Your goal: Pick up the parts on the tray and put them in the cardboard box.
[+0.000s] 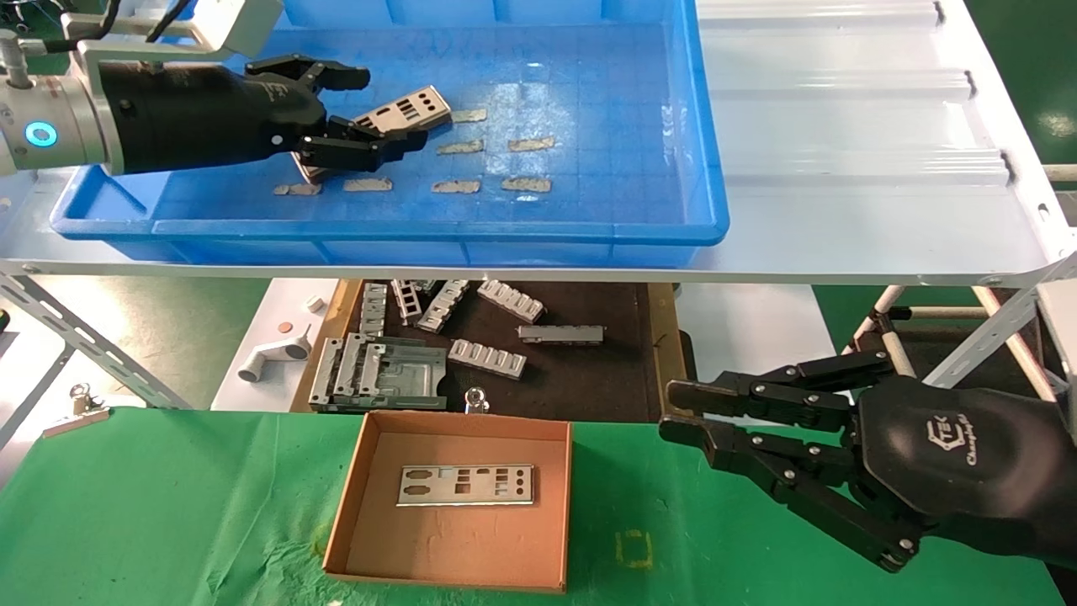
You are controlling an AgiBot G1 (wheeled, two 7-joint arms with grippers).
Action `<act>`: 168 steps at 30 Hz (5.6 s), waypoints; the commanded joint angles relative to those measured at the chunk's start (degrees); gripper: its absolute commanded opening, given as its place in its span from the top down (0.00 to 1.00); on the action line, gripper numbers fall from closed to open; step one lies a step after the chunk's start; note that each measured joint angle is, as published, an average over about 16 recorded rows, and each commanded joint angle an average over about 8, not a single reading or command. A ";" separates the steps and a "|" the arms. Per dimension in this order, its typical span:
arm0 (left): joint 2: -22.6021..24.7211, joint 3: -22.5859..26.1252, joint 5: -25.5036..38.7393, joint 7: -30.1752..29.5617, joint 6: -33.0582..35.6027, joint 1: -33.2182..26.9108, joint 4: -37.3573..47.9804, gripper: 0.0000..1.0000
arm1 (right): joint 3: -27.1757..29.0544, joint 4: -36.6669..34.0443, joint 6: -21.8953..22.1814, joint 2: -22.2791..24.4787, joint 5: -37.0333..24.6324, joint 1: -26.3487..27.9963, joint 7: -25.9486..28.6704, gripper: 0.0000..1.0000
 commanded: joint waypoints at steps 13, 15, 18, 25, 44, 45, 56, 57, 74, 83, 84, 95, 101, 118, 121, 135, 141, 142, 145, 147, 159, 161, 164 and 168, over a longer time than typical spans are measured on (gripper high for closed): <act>2.18 0.56 1.03 3.36 -0.33 -3.06 7.87 0.95 | 0.00 0.00 0.00 0.00 0.00 0.00 0.00 1.00; 2.33 0.58 1.07 3.66 -0.20 -3.28 8.46 1.00 | 0.00 0.00 0.00 0.00 0.00 0.00 0.00 1.00; 2.51 0.60 1.09 4.12 0.02 -3.58 9.21 1.00 | 0.00 0.00 0.00 0.00 0.00 0.00 0.00 1.00; 2.74 0.69 1.22 5.12 0.33 -3.95 10.61 1.00 | 0.00 0.00 0.00 0.00 0.00 0.00 0.00 1.00; 3.32 0.53 1.04 6.61 -1.15 -4.57 12.55 1.00 | 0.00 0.00 0.00 0.00 0.00 0.00 0.00 1.00; 3.32 0.51 1.02 6.67 -1.12 -4.61 12.59 1.00 | 0.00 0.00 0.00 0.00 0.00 0.00 0.00 1.00; 2.74 0.30 0.71 7.27 0.40 -5.31 12.67 1.00 | 0.00 0.00 0.00 0.00 0.00 0.00 0.00 1.00; 2.63 0.25 0.63 7.34 0.67 -5.45 12.62 1.00 | 0.00 0.00 0.00 0.00 0.00 0.00 0.00 1.00; -3.73 0.24 -2.26 11.76 21.35 -9.27 3.81 1.00 | 0.00 0.00 0.00 0.00 0.00 0.00 0.00 1.00; -12.11 7.36 -15.21 6.15 21.79 -1.50 -21.59 1.00 | 0.00 0.00 0.00 0.00 0.00 0.00 0.00 1.00; -13.43 8.62 -17.07 5.31 21.70 -0.54 -24.88 1.00 | 0.00 0.00 0.00 0.00 0.00 0.00 0.00 1.00; -20.23 22.04 -21.63 2.80 19.38 6.72 -42.87 1.00 | 0.00 0.00 0.00 0.00 0.00 0.00 0.00 1.00; -17.48 26.86 -16.08 2.93 12.08 14.26 -43.83 1.00 | 0.00 0.00 0.00 0.00 0.00 0.00 0.00 1.00; -5.88 30.37 -7.42 8.79 -6.59 24.13 -33.83 1.00 | 0.00 0.00 0.00 0.00 0.00 0.00 0.00 1.00; -4.87 30.36 -7.17 9.47 -7.33 24.11 -31.84 1.00 | 0.00 0.00 0.00 0.00 0.00 0.00 0.00 1.00; -1.50 30.26 -7.74 12.75 -5.90 23.71 -23.93 0.00 | 0.00 0.00 0.00 0.00 0.00 0.00 0.00 1.00; -0.99 29.87 -8.40 13.70 -4.92 23.11 -21.55 0.00 | 0.00 0.00 0.00 0.00 0.00 0.00 0.00 1.00; -0.96 29.79 -8.56 13.81 -4.67 23.02 -21.24 0.00 | 0.00 0.00 0.00 0.00 0.00 0.00 0.00 1.00; -0.90 29.70 -8.81 14.14 -3.88 22.71 -20.51 0.00 | 0.00 0.00 0.00 0.00 0.00 0.00 0.00 1.00; -1.00 29.54 -9.25 14.26 -3.04 22.57 -20.20 0.00 | 0.00 0.00 0.00 0.00 0.00 0.00 0.00 0.98; -3.61 24.28 -12.33 11.35 0.04 25.32 -24.20 0.00 | 0.00 0.00 0.00 0.00 0.00 0.00 0.00 0.00; -4.37 22.81 -13.09 10.43 0.61 26.14 -25.54 0.00 | 0.00 0.00 0.00 0.00 0.00 0.00 0.00 0.00; -5.52 20.60 -14.24 9.03 1.47 27.39 -27.56 0.00 | 0.00 0.00 0.00 0.00 0.00 0.00 0.00 0.00; -7.05 17.64 -15.77 7.17 2.61 29.04 -30.26 0.00 | 0.00 0.00 0.00 0.00 0.00 0.00 0.00 0.00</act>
